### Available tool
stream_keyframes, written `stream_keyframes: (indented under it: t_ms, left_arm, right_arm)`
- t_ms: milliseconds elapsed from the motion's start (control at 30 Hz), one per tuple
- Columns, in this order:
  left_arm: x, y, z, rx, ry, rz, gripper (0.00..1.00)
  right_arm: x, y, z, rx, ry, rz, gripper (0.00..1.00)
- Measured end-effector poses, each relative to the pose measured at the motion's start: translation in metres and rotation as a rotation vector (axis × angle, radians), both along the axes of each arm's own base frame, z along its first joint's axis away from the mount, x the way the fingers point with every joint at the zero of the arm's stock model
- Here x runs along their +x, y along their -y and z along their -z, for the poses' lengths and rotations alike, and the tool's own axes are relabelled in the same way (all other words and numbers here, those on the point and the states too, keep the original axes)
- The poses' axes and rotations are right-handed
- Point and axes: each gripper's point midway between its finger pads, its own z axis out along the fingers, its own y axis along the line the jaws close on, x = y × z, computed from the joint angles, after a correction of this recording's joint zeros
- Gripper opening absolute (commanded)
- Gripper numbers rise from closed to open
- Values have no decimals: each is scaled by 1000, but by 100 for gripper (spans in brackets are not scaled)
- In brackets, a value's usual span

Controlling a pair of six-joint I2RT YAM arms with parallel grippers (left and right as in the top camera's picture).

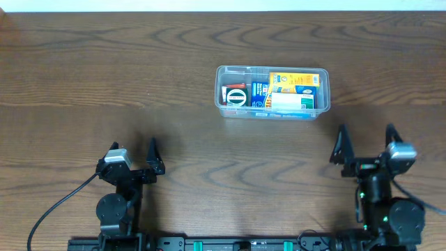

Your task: Pack container

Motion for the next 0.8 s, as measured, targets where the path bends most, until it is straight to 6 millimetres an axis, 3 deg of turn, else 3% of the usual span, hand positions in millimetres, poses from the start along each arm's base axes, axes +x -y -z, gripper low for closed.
stream_keyframes:
  t_ms: [333,667,800]
  left_arm:
    - [0,0,0,0,0,0,98]
    - [0,0,0,0,0,0,98]
    - [0,0,0,0,0,0,98]
  right_arm:
    - [8,-1,51,-9,45,-3,99]
    - [8,-1,57,-9,55,-3,99]
    - [10,-1,76,-21,-22,-3,99]
